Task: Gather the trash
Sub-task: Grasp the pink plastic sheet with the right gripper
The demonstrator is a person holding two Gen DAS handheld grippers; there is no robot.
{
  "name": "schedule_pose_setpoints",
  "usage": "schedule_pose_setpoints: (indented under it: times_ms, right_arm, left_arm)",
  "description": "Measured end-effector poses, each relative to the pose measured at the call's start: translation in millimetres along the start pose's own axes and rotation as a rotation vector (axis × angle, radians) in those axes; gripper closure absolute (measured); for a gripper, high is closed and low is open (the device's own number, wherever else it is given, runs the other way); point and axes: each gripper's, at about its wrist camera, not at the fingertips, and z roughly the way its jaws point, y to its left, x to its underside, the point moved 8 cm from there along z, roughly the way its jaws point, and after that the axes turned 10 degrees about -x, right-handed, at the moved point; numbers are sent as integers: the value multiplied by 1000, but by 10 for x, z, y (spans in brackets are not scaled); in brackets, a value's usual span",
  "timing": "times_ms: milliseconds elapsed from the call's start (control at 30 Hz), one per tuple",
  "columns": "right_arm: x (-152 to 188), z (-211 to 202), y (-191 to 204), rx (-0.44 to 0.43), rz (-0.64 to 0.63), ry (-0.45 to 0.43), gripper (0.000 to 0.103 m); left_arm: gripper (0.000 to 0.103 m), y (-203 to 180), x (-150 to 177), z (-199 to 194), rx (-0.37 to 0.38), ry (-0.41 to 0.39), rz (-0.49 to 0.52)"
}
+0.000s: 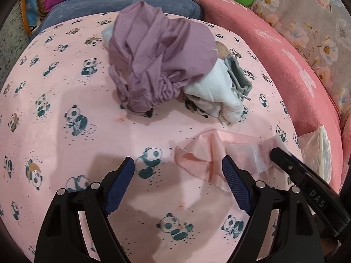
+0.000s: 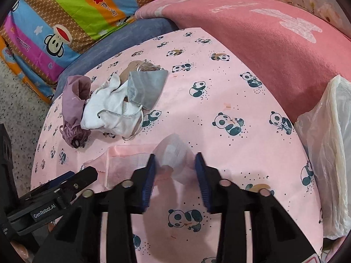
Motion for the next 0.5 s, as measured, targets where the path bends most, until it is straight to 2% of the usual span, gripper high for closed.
schedule_pose_setpoints:
  times_ms: [33, 100, 233, 367, 400, 433, 500]
  right_arm:
    - [7, 2, -21, -10, 13, 2, 88]
    - [13, -22, -38, -18, 23, -6, 93]
    - [27, -118, -53, -32, 33, -28, 93]
    - [22, -241, -72, -41, 48, -53, 93]
    - [17, -267, -79, -42, 51, -57, 93]
    - [6, -319, -85, -43, 53, -68, 93]
    - [-16, -389, -101, -43, 53, -79, 93]
  left_arm:
    - [25, -39, -6, 16, 3, 2, 4]
    - [26, -104, -8, 52, 8, 9, 21]
    - [34, -191, -33, 83, -5, 0, 40]
    - [58, -290, -37, 104, -42, -17, 88]
    - [70, -317, -30, 112, -65, -24, 113]
    - [78, -334, -27, 116, -88, -28, 139]
    - [97, -376, -14, 116, -88, -17, 161]
